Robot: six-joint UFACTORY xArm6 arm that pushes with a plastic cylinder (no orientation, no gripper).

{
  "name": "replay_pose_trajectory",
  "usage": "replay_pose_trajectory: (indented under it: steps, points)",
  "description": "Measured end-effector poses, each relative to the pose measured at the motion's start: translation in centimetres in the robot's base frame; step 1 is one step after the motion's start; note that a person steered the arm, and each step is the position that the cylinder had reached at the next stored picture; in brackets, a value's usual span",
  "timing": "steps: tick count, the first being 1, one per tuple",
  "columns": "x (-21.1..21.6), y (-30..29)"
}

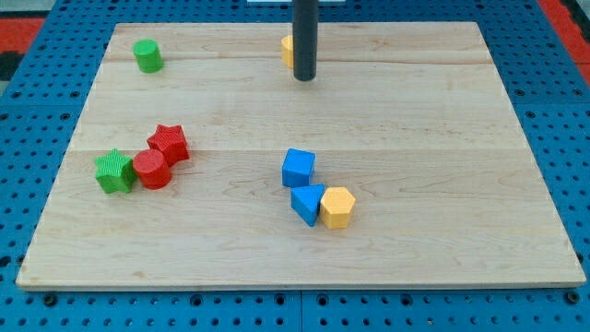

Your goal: Move your arm to right of red circle

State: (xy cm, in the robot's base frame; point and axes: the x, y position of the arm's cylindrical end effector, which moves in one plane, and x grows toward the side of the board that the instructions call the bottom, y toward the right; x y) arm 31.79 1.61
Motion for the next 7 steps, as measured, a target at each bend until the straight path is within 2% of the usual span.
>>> replay_pose_trajectory:
  steps: [2, 3, 4, 7]
  points:
    - [0.2, 0.0]
    - [2.1, -0.7]
    - [3.8, -3.9]
    - [3.8, -4.0]
